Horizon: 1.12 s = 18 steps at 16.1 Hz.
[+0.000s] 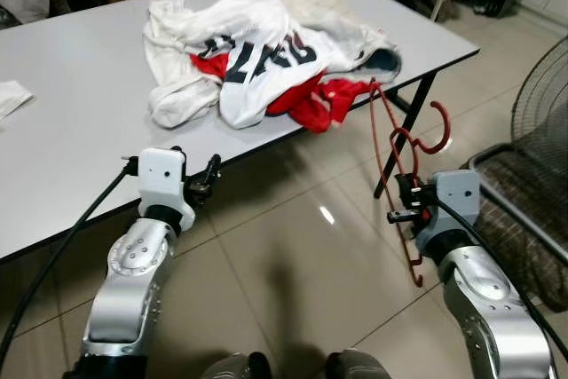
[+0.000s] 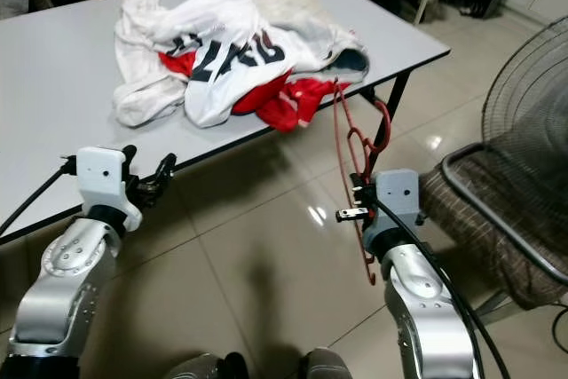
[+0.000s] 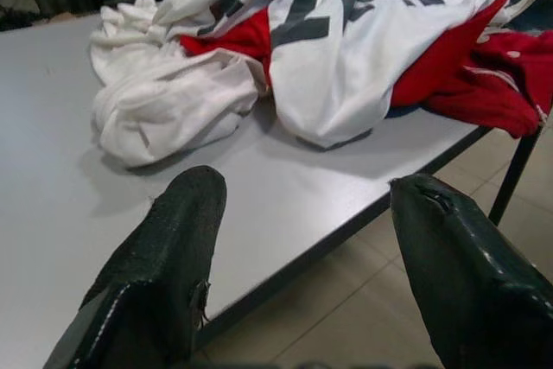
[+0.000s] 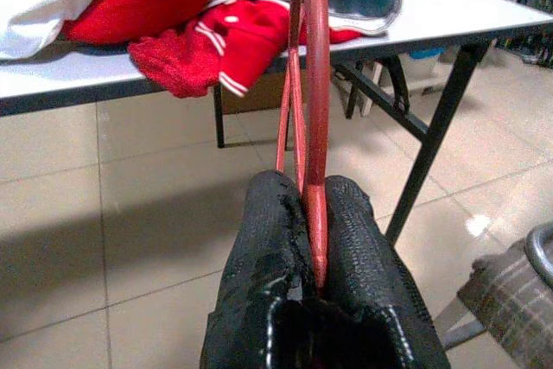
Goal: Hang hanger
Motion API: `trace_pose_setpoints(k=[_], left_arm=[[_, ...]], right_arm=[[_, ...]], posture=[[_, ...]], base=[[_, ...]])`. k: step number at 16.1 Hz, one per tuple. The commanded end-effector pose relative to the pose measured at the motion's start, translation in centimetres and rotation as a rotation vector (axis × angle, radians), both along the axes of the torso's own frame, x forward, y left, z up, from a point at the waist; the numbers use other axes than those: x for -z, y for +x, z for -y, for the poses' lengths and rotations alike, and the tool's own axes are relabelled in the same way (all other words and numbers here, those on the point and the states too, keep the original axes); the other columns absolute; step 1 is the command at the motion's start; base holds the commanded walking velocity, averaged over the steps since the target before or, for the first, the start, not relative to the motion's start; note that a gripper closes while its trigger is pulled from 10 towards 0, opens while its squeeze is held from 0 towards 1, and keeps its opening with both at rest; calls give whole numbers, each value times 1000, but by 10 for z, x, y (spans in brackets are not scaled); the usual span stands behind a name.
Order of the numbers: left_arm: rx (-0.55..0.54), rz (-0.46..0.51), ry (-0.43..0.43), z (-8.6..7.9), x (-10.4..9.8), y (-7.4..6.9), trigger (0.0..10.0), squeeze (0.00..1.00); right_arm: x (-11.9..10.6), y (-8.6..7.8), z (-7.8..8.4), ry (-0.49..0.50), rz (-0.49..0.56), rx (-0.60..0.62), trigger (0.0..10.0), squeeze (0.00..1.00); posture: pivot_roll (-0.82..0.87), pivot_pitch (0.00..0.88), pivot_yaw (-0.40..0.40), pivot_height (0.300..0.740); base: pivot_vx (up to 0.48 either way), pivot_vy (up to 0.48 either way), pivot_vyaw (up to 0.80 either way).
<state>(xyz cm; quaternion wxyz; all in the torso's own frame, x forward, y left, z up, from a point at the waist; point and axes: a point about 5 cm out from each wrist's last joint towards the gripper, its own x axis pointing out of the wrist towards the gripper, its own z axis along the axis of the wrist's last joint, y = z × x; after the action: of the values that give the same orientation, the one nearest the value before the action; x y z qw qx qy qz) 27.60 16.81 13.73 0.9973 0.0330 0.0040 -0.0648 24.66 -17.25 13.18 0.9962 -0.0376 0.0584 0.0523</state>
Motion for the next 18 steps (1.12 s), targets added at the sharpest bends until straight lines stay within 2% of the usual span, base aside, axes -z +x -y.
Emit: trace_pose_setpoints(k=[1,7,13,18], left_arm=[[-11,-11,4,-3,2,-1,10000,0],[7,0,-15,-1,2,-2,10000,0],[-23,21,-46,-3,-1,-2,10000,0],[-26,28,-48,-3,-2,-2,10000,0]], right_arm=[[-3,-1,-2,0,16,-7,10000,0],[-2,0,-2,15,10,-21,10000,0],[-13,4,-5,-4,80,-81,10000,0],[-13,8,-2,-4,80,-82,10000,0]], posture=[[-123,130,27,740],[-128,131,33,740],[-128,123,19,740],[-121,119,17,740]], base=[[0,0,0],[0,0,0],[280,0,0],[312,0,0]])
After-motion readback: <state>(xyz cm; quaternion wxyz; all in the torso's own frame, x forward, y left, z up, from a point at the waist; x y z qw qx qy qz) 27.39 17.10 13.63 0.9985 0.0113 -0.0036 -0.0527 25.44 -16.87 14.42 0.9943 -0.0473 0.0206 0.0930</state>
